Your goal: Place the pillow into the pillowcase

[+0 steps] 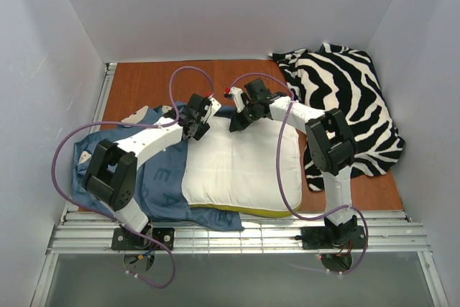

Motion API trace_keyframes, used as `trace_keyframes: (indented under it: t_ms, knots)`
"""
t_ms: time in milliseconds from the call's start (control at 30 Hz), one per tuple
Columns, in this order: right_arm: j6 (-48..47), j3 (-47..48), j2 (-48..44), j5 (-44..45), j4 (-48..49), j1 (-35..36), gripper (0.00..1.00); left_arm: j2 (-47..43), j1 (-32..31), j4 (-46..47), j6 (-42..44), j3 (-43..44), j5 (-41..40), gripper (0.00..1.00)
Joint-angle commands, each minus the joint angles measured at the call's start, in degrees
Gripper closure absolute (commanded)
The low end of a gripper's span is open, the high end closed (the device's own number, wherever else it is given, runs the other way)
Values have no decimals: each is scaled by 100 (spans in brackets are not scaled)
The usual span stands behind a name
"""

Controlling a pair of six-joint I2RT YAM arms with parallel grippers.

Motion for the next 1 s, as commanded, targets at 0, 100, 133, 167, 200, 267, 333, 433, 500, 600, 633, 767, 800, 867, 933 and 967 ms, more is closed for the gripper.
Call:
trace_keyframes:
  t_ms: [0,100,133,167,200,267,333,433,500,600,633,767,800,867,933,967]
  knots:
    - [204,131,82,-187,157,-21,99,297,155,28,50,425,-84,92]
    - [301,166,99,-231,166,-21,99,544,217,-113,-169,882,328,100]
    - [362,192,108,-231,174,-12,99,562,217,-201,-248,1214,669,100]
    - [398,227,134,-222,183,-12,99,580,174,-332,-440,1356,1386,100]
    - [442,254,152,-213,192,-21,99,606,121,-438,-512,1523,1837,100]
    - [625,324,187,-213,227,-39,99,764,-106,-658,-678,2023,2743,100]
    - [793,368,231,-231,271,-74,99,930,-230,-790,-873,2262,4165,100]
    - [1206,430,249,-301,411,-196,99,1098,-573,-676,-1092,2395,5677,100]
    - [1591,395,222,-362,578,-363,99,1230,-661,-509,-1311,2316,6712,100]
    - [2075,264,161,-529,850,-688,99,1301,-662,-448,-1330,1975,6966,100]
    - [2155,228,135,-530,903,-837,99,1266,-644,-404,-1226,1842,6809,100]
    - [2498,210,143,-460,1246,-1102,99,1177,-268,-18,-1146,1480,5589,100]
    - [2577,245,160,-433,1299,-1137,99,1404,-153,-60,-1024,1576,5307,100]
    - [2744,333,213,-267,1466,-1164,99,1677,267,-79,-830,2077,4437,100]
    - [2788,394,257,-118,1545,-1164,99,2011,620,35,-785,2558,4286,100]
    - [2771,421,275,-99,1580,-1164,99,2082,848,106,-716,2718,4233,100]
